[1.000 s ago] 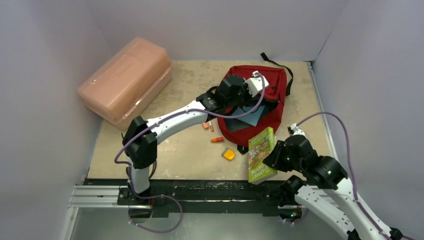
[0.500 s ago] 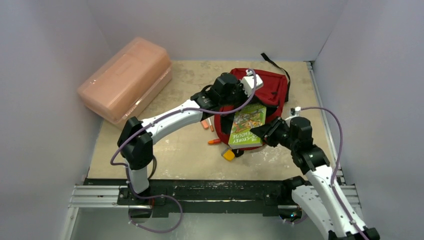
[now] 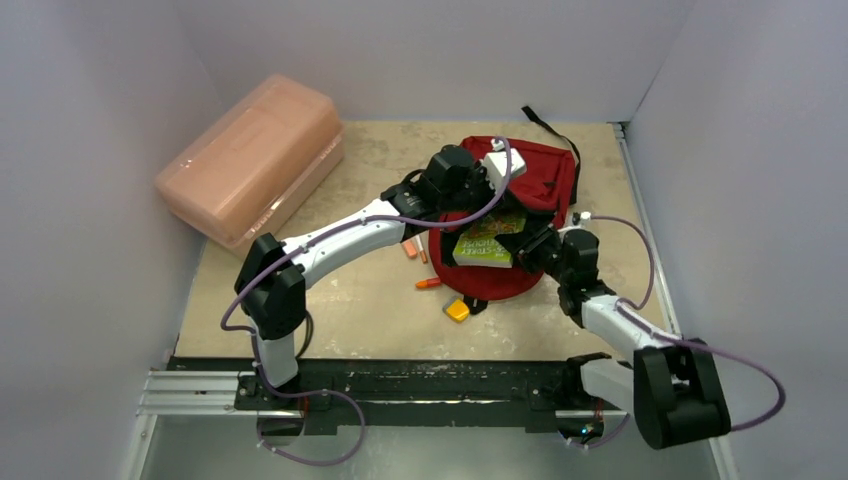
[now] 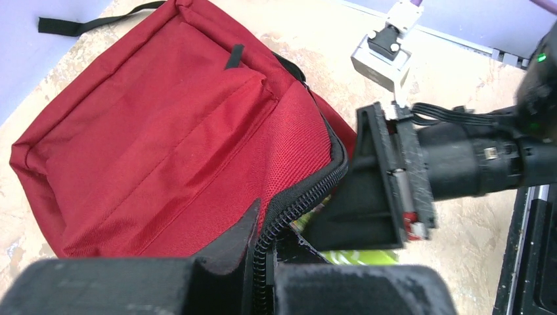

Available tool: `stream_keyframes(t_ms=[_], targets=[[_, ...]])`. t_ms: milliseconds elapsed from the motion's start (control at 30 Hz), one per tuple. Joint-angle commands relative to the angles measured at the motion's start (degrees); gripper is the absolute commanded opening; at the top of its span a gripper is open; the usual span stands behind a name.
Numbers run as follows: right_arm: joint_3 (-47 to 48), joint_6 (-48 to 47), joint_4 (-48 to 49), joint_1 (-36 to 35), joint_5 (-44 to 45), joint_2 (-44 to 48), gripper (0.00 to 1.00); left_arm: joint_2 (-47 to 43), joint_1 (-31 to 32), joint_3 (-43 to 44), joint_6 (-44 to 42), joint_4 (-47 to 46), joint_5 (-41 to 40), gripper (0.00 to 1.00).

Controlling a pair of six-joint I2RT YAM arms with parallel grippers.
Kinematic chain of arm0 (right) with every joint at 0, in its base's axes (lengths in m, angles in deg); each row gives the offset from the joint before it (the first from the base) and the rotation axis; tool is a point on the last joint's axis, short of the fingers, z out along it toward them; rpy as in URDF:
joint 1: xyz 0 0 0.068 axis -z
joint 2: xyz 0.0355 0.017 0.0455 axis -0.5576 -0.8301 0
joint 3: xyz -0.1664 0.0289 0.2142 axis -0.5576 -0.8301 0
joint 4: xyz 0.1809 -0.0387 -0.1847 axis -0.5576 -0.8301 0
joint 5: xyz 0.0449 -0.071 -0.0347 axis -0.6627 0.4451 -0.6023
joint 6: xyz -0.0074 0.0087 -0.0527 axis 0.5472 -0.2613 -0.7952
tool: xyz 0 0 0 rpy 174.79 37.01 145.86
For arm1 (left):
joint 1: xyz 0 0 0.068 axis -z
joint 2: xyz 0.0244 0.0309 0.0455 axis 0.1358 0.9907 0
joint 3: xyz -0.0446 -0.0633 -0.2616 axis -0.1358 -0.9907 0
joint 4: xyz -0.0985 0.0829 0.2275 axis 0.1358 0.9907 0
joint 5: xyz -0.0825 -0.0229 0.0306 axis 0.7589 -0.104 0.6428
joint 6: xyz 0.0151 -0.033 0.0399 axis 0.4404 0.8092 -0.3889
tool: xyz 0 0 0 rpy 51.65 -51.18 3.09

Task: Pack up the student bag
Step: Place the book in the student bag.

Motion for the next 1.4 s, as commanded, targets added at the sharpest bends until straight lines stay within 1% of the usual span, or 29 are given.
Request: stream_keyframes(t_ms=[0,100,167,200,267,333,367,433,500,533,633,667,733,800,900,967,1033,1167,1300,1367], targets=[[-1.0,-4.7,30.7,-0.8,14.6,-7.9,0.03,-3.2,-0.2,1.4,2.2,-4.1,2.1,0.0],[0.4,-9.0,35.4,-1.4,19.2,-13.4,0.26,-2.9,-0.2,1.5,2.8,-4.0,2.2,0.0],[1.5,-11.2,36.0,-1.5,18.2,-16.2,0.35,-2.8,-0.2,1.3,3.0,-4.1,2.2,0.0],[2.4,-12.6,33.0,-1.8,17.9,-16.6,0.4,-2.8,-0.2,1.3,2.9,-3.9,2.1,0.0],[4.6,-14.9,21.7,-2.4,17.1,-15.1,0.52,-2.7,-0.2,1.3,2.8,-3.5,1.7,0.0],[5.9,-17.7,10.0,-2.5,16.1,-10.1,0.64,-2.9,-0.2,0.9,2.5,-3.6,1.4,0.0],[6.4,-19.6,4.1,-2.8,16.4,-7.8,0.75,-2.9,-0.2,0.8,2.4,-4.0,1.3,0.0],[7.2,-23.2,-5.1,-2.8,16.7,-4.7,0.86,-2.7,-0.2,0.7,2.7,-4.7,1.3,0.0],[8.6,-26.6,-13.3,-2.8,16.5,-3.6,0.93,-2.3,-0.2,0.9,3.2,-4.9,1.7,0.0],[9.1,-28.4,-17.1,-2.8,15.9,-3.2,0.95,-2.2,-0.2,1.0,3.3,-5.0,1.8,0.0],[9.8,-32.6,-25.4,-2.9,16.6,0.7,0.95,-2.3,-0.2,1.2,3.3,-4.5,2.0,0.0],[9.6,-33.5,-27.2,-3.1,16.3,2.4,0.94,-2.4,-0.2,1.2,3.3,-4.3,2.0,0.0],[8.5,-35.2,-29.1,-4.0,14.9,5.5,0.8,-2.4,-0.3,1.2,3.4,-4.1,2.2,0.0],[6.8,-35.9,-27.8,-6.7,13.9,8.5,0.71,-2.3,-0.3,1.1,3.4,-4.0,2.5,0.0],[4.2,-34.8,-21.4,-9.4,13.0,10.7,0.52,-2.2,-0.3,1.3,3.4,-3.8,2.8,0.0],[2.7,-33.1,-15.8,-9.5,12.3,9.1,0.39,-2.1,-0.3,1.4,3.3,-3.8,2.9,0.0],[2.7,-31.1,-12.3,-9.6,12.1,5.1,0.33,-2.1,-0.3,1.4,3.3,-3.5,3.0,0.0],[0.8,-29.5,-4.4,-11.0,12.0,1.6,0.32,-2.1,-0.3,1.7,5.3,-3.2,3.9,0.0],[1.6,-31.8,-1.1,-11.7,13.4,-3.3,0.32,-1.9,-0.3,2.5,5.2,-1.6,4.3,0.0],[1.1,-32.4,2.1,-12.1,14.1,-5.8,0.32,-1.9,-0.3,2.5,5.4,-1.5,4.1,0.0]])
